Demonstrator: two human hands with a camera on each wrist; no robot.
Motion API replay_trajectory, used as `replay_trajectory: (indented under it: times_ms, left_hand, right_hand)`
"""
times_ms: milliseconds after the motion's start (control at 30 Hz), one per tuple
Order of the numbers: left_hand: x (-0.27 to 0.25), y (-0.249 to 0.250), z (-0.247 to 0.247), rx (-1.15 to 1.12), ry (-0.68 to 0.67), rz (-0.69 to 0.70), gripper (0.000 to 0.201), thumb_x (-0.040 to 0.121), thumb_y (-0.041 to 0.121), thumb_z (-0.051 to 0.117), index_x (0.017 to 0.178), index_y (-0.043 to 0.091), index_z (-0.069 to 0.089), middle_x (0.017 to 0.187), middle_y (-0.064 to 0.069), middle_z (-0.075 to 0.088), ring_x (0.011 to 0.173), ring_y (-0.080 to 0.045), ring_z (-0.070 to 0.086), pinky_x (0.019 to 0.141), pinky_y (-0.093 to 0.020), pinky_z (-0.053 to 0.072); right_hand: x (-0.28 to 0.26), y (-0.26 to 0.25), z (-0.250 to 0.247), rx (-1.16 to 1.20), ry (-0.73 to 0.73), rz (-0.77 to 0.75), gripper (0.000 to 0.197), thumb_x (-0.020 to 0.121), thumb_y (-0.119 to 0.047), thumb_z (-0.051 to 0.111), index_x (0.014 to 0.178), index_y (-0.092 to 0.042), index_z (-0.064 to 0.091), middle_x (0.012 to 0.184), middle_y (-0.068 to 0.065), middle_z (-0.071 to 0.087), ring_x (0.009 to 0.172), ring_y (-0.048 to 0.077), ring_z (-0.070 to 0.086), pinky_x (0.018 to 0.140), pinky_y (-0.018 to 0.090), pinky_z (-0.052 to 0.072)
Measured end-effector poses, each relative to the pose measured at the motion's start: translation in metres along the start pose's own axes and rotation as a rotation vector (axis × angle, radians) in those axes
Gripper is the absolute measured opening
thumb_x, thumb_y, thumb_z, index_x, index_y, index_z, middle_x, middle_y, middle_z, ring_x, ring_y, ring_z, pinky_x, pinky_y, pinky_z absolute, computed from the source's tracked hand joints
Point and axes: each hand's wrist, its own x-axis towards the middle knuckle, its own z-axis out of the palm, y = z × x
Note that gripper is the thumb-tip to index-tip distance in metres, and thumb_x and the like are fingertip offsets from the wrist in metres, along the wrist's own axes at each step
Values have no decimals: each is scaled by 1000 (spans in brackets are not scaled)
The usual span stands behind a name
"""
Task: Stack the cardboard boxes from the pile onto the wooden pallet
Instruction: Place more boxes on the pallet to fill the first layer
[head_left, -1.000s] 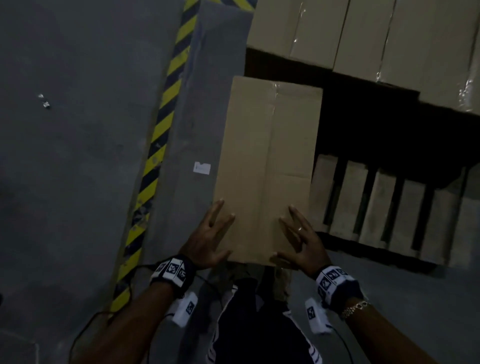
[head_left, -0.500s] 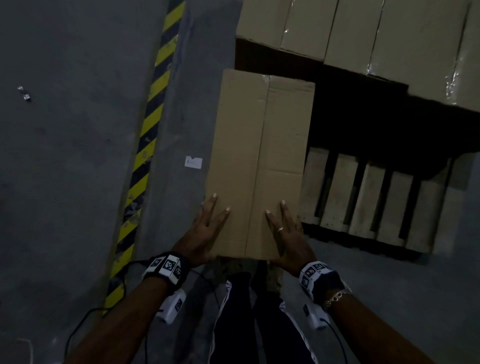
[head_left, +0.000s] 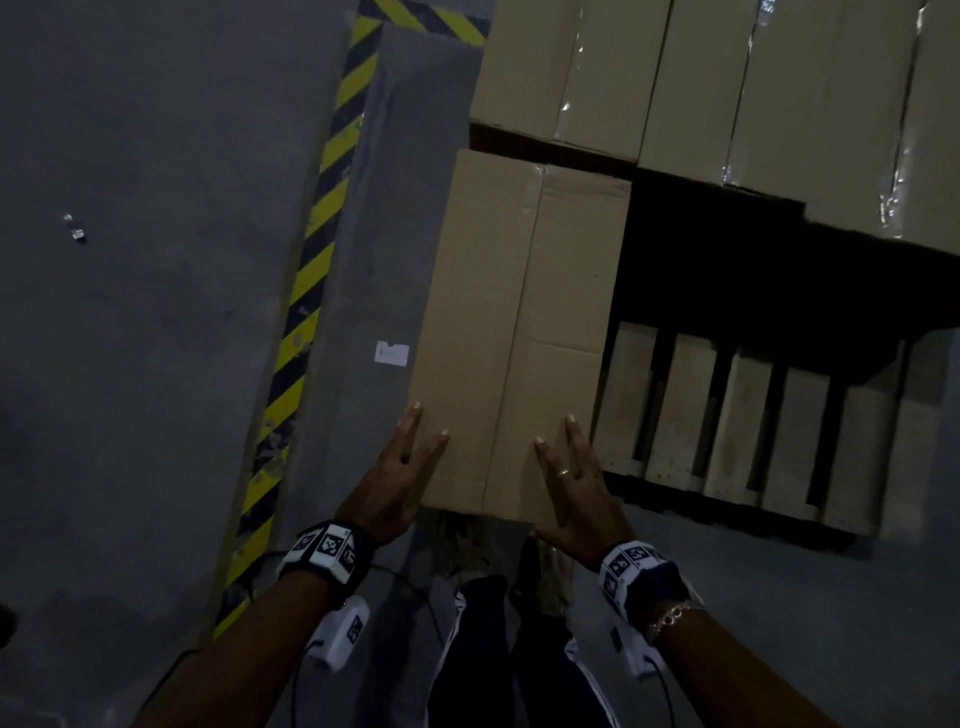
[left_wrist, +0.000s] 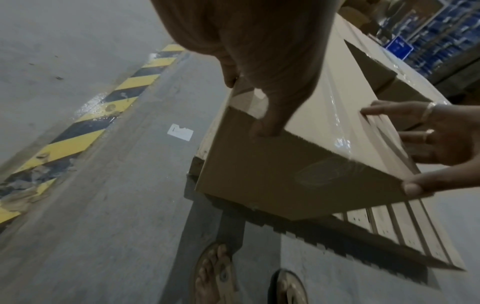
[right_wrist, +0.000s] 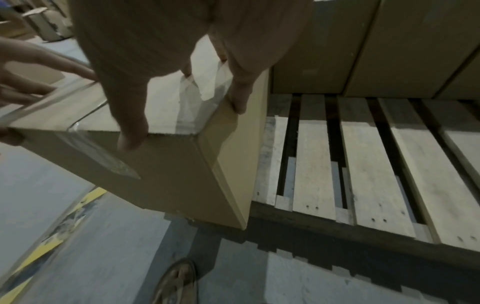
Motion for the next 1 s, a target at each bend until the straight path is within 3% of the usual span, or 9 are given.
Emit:
replay_trajectory:
  times_ms: [133,267,367,567,667,800,867,1000]
  left_hand:
    - [-2,4,6,9,28,-29,113,67,-22,59,160,29,20,168,-4,-16,141,-45,36,66,-25,46]
    - [5,0,4,30,77,-97,108,65,-25,56,157,24,30,169,-10,-1,124,-47,52,56,-20,35]
    - [10,-5,-1,29,99,-122,106,65,-25,55,157,23,31,168,-10,3,121,-46,54,52,-22,35]
    - [5,-15,3,34,85,-149,107,70,-23,47,158,34,23,167,-12,7,93,-47,63,48,-32,35]
    - [3,-19,3,8,87,-166,107,72,-23,46,158,36,22,167,-9,9,91,-46,62,46,-33,34]
    - [3,-20,1,-27,84,-140,107,78,-20,52,155,44,18,166,-6,14,69,-42,58,46,-30,33]
    - [5,-21,0,-37,76,-141,106,79,-19,57,155,43,19,166,-7,15,71,-40,59,43,-33,39]
    - [7,-22,-2,-46,92,-149,98,81,-12,66,156,37,24,162,-8,22,98,-44,63,52,-39,53]
  right_hand:
    - [2,4,0,24,-23,2,129,66,-26,93,161,-32,6,162,0,-34,155,34,-12,117,55,34]
    - [5,6,-1,70,55,5,110,74,-13,86,160,-24,19,165,0,-28,156,29,-5,114,49,41]
    - [10,3,1,98,100,42,104,73,-5,83,158,-21,24,166,-1,-25,156,31,4,108,45,47]
    - [12,-4,4,114,93,63,101,77,-3,81,158,-21,24,165,-3,-27,156,28,3,114,37,38]
    - [12,-2,5,100,83,49,100,77,-3,82,158,-21,26,166,-1,-24,156,27,-1,119,40,31]
    - [10,-3,6,111,94,47,98,76,2,79,157,-19,27,167,1,-21,156,29,-1,120,46,30]
    - [10,-4,5,111,95,48,95,78,3,77,157,-17,28,167,4,-18,156,29,-3,121,47,29]
    - [8,-4,2,122,108,47,92,81,7,71,158,-17,26,168,6,-16,156,28,-3,121,48,29]
